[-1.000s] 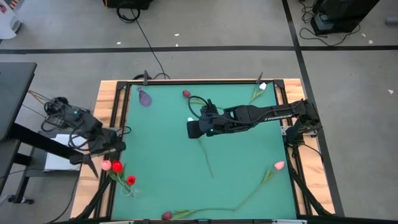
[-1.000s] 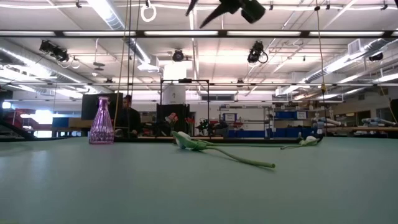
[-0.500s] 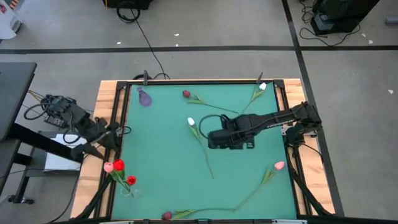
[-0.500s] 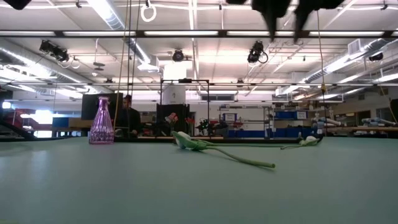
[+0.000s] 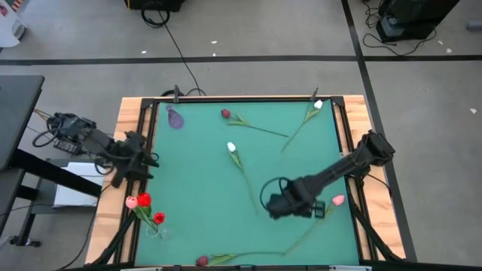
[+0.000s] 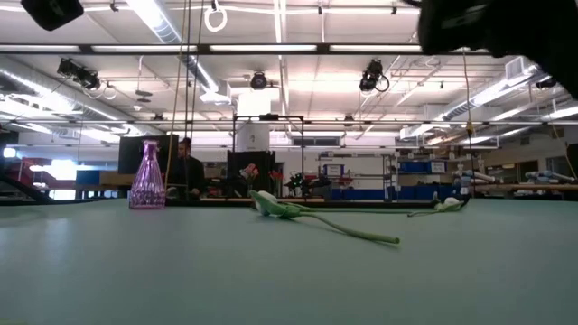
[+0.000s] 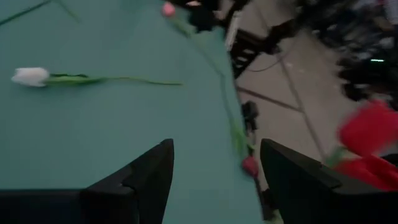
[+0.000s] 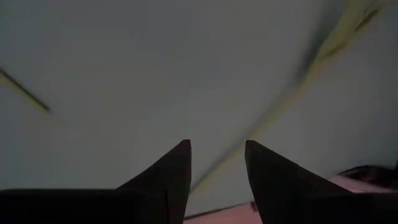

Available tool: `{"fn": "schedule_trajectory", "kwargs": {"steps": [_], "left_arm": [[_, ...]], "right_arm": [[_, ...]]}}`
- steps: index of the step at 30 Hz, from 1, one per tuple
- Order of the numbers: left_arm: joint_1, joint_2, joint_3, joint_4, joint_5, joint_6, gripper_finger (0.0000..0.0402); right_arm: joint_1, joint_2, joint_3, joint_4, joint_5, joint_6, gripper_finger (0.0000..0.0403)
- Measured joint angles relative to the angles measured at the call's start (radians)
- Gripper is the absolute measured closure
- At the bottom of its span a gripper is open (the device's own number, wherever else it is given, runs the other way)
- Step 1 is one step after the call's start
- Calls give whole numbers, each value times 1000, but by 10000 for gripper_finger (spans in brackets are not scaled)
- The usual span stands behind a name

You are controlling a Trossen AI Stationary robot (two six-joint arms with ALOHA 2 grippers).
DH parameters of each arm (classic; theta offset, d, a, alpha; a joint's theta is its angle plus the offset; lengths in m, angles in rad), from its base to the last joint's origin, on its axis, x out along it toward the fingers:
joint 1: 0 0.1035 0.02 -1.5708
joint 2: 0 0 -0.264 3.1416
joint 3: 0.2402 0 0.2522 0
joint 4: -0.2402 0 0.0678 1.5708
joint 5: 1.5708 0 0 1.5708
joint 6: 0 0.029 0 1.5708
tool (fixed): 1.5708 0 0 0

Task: Sort flowers into vase by color
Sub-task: Put the pink flower into the transparent vase

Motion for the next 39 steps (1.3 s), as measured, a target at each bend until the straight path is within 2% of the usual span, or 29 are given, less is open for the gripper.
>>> {"fn": "schedule_trajectory", "kwargs": {"steps": [4,10,13,20,30,35,39], "left_arm": [[32,91,0,54,-20,-4,157],[126,171,1,201,-12,-4,157],[196,202,24,202,-8,3,157],[369,298,48,204,112,42,157],[502,410,48,288,240,23,157],[524,439,48,309,247,-1,157],[524,450,48,313,247,-22,157]], "right_arm": [[65,0,-13,28,-39,46,243],[138,0,-14,-94,-79,73,243],[170,0,-29,-121,-83,86,243],[229,1,-167,-15,-128,128,243],[247,1,-350,259,-71,113,243],[250,-6,-413,343,-61,95,243],[254,-21,-417,333,46,45,243]]}}
